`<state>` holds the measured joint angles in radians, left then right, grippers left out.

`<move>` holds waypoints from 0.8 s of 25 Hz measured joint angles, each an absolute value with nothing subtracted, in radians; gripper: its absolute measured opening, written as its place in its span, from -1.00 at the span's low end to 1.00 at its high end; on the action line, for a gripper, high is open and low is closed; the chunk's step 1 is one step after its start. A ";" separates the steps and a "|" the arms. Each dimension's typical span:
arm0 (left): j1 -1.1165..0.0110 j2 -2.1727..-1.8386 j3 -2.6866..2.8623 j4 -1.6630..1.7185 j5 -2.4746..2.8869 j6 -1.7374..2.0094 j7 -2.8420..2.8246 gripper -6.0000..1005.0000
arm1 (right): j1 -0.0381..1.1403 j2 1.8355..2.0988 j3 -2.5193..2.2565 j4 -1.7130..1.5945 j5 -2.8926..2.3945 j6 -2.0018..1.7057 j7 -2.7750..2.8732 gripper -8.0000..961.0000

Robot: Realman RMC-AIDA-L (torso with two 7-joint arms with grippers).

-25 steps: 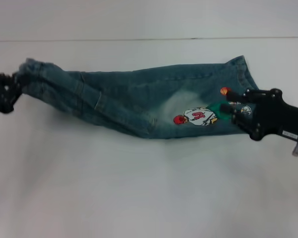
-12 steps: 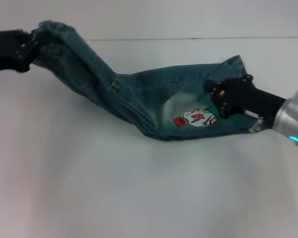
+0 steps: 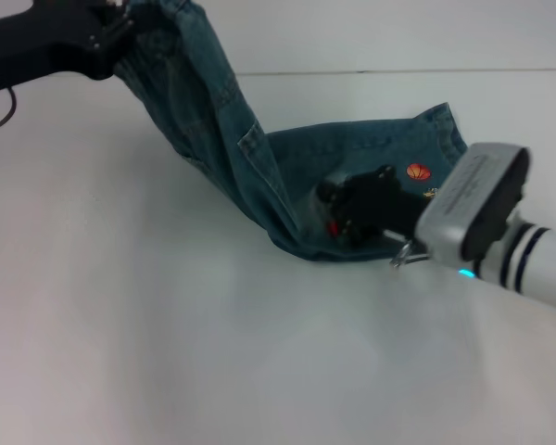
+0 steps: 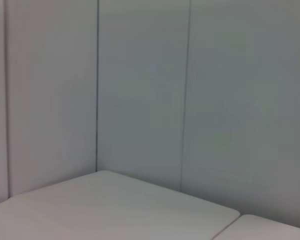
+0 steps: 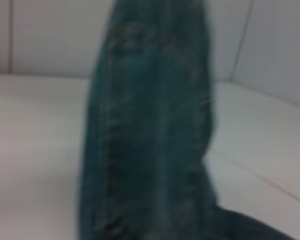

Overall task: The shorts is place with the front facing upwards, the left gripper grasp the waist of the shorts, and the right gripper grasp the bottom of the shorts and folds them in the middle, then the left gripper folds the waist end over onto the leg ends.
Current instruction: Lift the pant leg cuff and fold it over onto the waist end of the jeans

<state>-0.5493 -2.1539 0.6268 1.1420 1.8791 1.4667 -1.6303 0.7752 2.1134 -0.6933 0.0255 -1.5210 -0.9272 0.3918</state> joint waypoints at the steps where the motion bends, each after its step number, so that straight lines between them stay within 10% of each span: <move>1: -0.552 -2.155 0.633 1.149 1.879 1.466 -1.636 -0.88 | 0.785 2.115 -0.691 0.040 -1.521 -0.916 0.374 -0.98; 20: -0.586 -2.162 0.793 1.238 1.864 1.466 -1.736 -0.88 | 0.911 2.112 -0.609 0.200 -1.651 -0.867 0.265 -0.96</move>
